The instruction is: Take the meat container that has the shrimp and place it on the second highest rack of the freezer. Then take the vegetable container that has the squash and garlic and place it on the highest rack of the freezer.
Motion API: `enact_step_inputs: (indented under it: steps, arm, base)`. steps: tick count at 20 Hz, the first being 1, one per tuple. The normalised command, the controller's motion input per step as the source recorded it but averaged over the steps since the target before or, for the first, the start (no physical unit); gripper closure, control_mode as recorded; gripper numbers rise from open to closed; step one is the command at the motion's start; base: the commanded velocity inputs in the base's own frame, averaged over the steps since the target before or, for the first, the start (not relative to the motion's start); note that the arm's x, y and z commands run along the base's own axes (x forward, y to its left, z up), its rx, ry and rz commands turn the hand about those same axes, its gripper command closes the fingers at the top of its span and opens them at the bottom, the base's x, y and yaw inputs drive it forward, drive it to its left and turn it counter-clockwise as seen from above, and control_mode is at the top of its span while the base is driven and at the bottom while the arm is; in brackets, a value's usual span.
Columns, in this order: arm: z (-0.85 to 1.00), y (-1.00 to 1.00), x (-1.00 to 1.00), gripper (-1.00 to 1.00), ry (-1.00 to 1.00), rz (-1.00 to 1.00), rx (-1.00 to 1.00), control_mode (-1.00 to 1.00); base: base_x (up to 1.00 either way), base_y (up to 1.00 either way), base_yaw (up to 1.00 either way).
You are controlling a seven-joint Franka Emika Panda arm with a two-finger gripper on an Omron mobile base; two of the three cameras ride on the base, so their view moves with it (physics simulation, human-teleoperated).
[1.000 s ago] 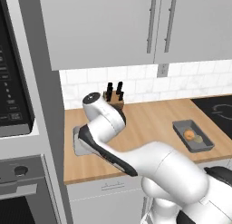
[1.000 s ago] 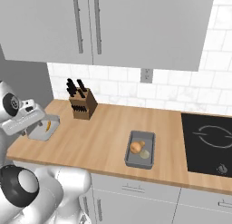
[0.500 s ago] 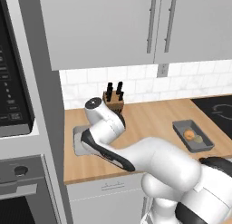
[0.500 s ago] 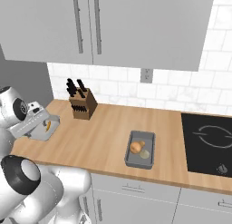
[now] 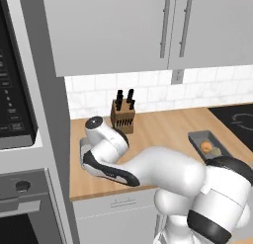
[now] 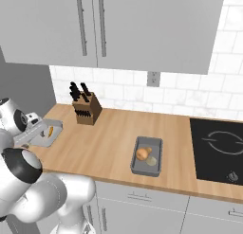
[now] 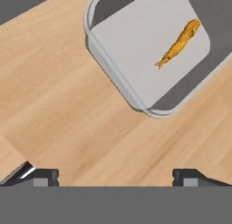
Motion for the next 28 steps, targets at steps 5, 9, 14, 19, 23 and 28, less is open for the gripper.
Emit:
enact_step_inputs:
  steps: [5,9,14,19,23,28]
  arm:
    - [-0.30,0.09,0.25,-1.00,0.00,0.07,0.00,-1.00]
    - [-0.04,0.13,0.30,-1.00,0.00,0.07,0.00,-1.00]
    - [-0.03,0.19,0.30,-1.00,0.05,0.05,0.00,-1.00]
    - [-0.19,0.19,0.24,-1.00,0.13,0.08,-0.01,-1.00]
    - [-0.26,0.12,0.17,-1.00,0.08,0.06,0.00,-1.00]
    - [-0.18,0.09,0.03,-1.00,0.01,0.06,0.00,-1.00]
  base:
    - [0.00,0.00,0.00]
    - [0.00,0.00,0.00]
    - [0.00,0.00,0.00]
    - [0.00,0.00,0.00]
    - [0.00,0.00,0.00]
    - [0.00,0.00,0.00]
